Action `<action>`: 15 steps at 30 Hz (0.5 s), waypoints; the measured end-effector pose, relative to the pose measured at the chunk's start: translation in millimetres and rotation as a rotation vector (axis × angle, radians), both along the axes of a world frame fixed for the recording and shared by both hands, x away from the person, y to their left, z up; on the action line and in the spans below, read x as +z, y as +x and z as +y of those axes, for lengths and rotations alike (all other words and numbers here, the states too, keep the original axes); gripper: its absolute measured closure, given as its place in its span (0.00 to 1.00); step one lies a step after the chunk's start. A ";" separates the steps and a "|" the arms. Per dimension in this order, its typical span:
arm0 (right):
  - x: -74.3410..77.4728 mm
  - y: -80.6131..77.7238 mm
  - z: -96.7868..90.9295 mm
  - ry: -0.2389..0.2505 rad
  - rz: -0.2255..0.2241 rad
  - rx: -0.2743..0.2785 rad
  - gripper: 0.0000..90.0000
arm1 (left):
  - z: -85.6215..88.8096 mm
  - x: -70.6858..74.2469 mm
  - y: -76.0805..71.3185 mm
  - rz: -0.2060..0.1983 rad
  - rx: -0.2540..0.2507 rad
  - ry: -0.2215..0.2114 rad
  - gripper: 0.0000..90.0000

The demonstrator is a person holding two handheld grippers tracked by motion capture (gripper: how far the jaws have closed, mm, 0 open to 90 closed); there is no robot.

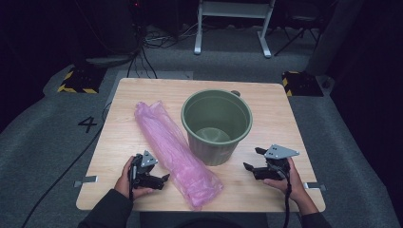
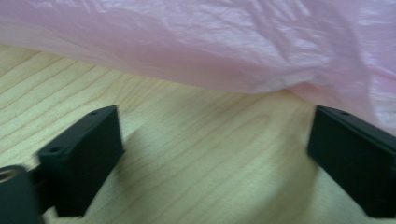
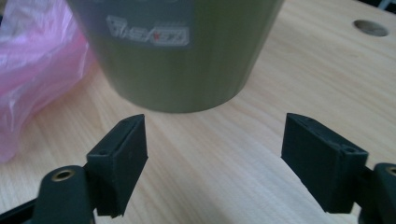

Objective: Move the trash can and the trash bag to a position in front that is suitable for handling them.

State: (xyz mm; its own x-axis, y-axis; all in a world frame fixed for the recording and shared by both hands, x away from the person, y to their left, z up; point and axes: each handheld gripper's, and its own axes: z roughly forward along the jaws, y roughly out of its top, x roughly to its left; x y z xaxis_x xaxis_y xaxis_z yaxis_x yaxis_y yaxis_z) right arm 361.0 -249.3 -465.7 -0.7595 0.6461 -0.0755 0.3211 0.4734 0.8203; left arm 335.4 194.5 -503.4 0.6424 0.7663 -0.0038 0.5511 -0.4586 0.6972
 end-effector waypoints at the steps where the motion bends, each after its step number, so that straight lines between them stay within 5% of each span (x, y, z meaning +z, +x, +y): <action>1: -2.5 0.2 1.4 -0.010 0.002 0.004 0.26 | -0.3 1.8 -2.6 -0.007 -0.002 -0.006 0.20; 4: -11.5 2.9 2.0 -0.019 0.036 0.012 0.26 | -1.3 3.4 -4.9 -0.018 -0.001 0.001 0.17; 7: -16.7 4.0 0.2 -0.033 0.043 0.011 0.26 | -3.6 9.5 -11.6 -0.071 -0.027 -0.006 0.18; 15: -25.3 7.5 -9.5 -0.040 0.070 -0.001 0.27 | -10.9 15.6 -23.6 -0.105 -0.069 -0.021 0.18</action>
State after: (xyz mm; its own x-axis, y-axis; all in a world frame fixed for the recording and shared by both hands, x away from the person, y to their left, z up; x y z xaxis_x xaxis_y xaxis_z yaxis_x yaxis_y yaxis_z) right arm 368.4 -258.8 -491.0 -0.7633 0.6442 -0.0477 0.3777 0.5050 0.7761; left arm 311.8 183.6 -487.9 0.6915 0.7206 0.0508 0.4420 -0.4776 0.7593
